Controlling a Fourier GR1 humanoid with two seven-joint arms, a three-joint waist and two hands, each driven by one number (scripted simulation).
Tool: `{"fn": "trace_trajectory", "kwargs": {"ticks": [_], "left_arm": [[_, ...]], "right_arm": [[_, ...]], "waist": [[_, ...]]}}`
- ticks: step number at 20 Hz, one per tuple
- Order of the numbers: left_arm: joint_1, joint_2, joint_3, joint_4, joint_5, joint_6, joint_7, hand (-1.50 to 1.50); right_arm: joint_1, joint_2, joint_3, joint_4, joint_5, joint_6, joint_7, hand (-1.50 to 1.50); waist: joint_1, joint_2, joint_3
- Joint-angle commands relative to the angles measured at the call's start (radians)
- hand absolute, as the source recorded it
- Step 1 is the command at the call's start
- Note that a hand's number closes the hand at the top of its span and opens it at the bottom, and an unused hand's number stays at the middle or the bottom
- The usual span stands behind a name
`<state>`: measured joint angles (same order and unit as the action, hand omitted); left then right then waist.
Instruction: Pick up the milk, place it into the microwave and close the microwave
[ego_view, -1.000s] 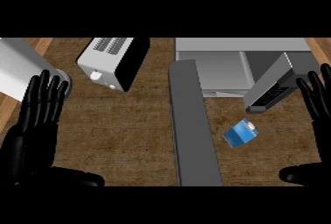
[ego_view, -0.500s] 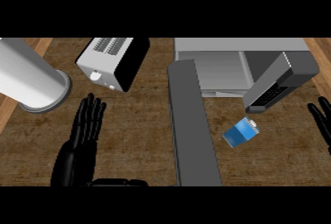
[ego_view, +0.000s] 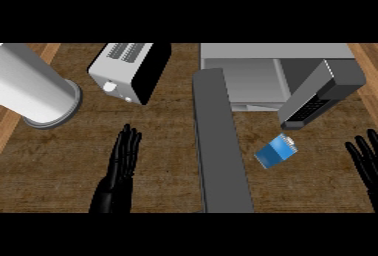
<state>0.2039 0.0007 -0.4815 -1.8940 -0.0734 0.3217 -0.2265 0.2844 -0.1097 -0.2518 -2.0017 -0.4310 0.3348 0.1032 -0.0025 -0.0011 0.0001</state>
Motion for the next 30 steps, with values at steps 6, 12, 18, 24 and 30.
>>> {"fn": "trace_trajectory", "kwargs": {"ticks": [6, 12, 18, 24, 30], "left_arm": [[0.095, 0.011, -0.084, 0.053, 0.027, 0.048, -0.152, -1.5], [0.025, 0.0, -0.154, 0.009, -0.002, 0.11, -0.015, -1.5], [0.143, 0.105, -0.092, -0.034, 0.089, 0.017, -0.114, -1.5], [0.078, 0.095, 0.002, 0.038, 0.177, -0.029, -0.138, -1.5], [0.17, 0.177, 0.028, -0.035, 0.213, -0.077, -0.175, -1.5]], "right_arm": [[-0.022, 0.095, 0.03, 0.235, 0.214, 0.005, -0.243, -1.5], [-0.086, 0.06, 0.011, 0.371, 0.244, 0.018, -0.317, -1.5], [-0.247, 0.038, -0.007, 0.683, 0.354, -0.039, -0.475, -1.5], [-0.334, 0.026, -0.012, 0.885, 0.422, -0.109, -0.605, -1.5], [-0.501, -0.022, -0.061, 1.131, 0.444, -0.186, -0.705, -1.5]], "waist": [[0.004, 0.001, 0.0], [0.003, 0.001, 0.0], [0.011, 0.001, 0.0], [0.009, 0.002, 0.0], [0.014, 0.003, 0.001]]}}
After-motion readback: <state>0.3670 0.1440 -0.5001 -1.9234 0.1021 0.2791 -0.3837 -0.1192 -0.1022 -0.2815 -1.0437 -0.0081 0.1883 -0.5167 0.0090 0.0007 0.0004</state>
